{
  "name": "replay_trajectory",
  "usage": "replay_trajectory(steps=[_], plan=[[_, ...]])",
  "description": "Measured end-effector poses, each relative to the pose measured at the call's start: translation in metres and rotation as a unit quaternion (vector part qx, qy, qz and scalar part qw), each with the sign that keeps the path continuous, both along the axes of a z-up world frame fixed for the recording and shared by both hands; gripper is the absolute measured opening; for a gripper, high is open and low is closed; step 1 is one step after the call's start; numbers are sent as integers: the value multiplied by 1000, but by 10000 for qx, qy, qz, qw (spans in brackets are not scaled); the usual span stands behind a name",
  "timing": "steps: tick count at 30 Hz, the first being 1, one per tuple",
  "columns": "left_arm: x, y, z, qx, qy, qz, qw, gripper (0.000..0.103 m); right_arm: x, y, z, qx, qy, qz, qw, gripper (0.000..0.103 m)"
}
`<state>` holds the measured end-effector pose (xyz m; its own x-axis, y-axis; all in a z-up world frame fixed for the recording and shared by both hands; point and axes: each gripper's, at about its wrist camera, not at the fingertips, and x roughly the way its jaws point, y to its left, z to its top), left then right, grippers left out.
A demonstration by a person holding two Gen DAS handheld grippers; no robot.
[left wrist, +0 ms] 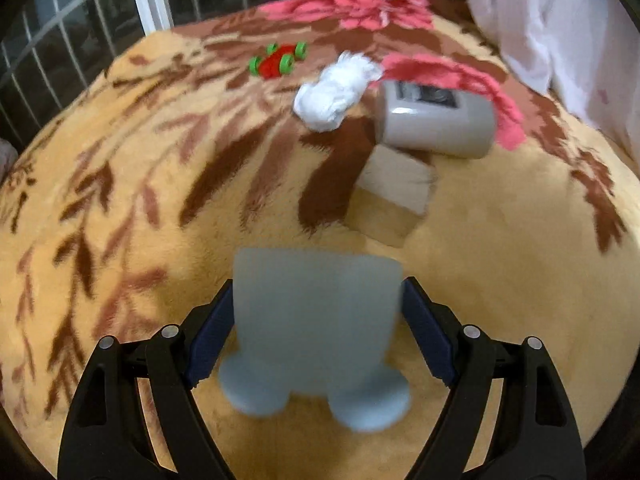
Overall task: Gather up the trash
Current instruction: 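Grasp the orange toy dinosaur with the right gripper while the left grasps the pale blue cup, then lower both grippers over the orange bin and open them to drop the items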
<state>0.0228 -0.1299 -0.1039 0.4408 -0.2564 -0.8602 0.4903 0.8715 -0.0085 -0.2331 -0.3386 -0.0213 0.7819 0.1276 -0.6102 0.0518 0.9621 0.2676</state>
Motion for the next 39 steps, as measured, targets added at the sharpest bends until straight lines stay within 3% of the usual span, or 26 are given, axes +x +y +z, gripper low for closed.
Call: replay_trajectory(steps=[4,9,12,25,31,39], plan=[[0,5,1,-130,-41,52,9999,58,4,4,-6,75,-1,21,10000,54],[-18,10,12,-118,-375,193,9990,58,8,15,-6,56,14,142,9999,54],[-38,18,26,-341,-469,198,9981,58,5,27,-3,-23,5,267,9996,54],[-166,72,58,-757,-873,207,9931,58,-38,77,0,-128,47,833,9964,54],[-231,86,53,-823,-949,142,9920,58,-66,99,-5,-217,110,1144,9931,54],[-293,96,18,-670,-768,-12,9948,58,-99,116,-30,-171,347,1342,9902,54]])
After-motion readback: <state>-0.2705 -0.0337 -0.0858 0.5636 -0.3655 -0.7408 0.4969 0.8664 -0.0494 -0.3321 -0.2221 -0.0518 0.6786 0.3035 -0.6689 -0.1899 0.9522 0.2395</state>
